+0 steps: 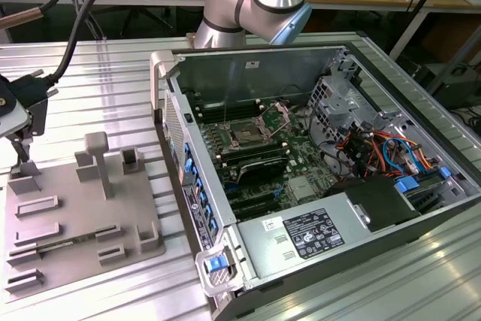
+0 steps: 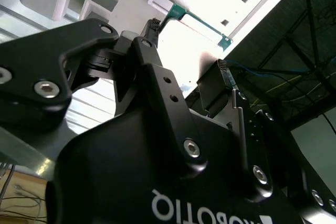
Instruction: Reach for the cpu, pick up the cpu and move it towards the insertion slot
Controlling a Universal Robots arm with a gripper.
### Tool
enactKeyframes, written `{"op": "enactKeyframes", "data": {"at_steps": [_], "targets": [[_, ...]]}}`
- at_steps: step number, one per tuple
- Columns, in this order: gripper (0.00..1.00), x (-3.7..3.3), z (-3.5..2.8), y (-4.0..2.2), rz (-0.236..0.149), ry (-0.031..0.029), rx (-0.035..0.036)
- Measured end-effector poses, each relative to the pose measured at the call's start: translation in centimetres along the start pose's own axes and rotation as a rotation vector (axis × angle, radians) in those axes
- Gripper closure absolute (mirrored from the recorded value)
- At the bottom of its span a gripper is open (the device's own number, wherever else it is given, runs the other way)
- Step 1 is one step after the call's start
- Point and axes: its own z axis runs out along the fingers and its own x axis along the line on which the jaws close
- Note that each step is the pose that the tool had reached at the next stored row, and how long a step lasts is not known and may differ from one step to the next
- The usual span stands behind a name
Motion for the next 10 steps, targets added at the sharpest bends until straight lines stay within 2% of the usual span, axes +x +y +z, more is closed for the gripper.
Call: {"op": "enactKeyframes", "data": {"at_steps": [10], "targets": [[0.45,0.03,-1.36,0.07,0.000,0.0001,0.0000]]}}
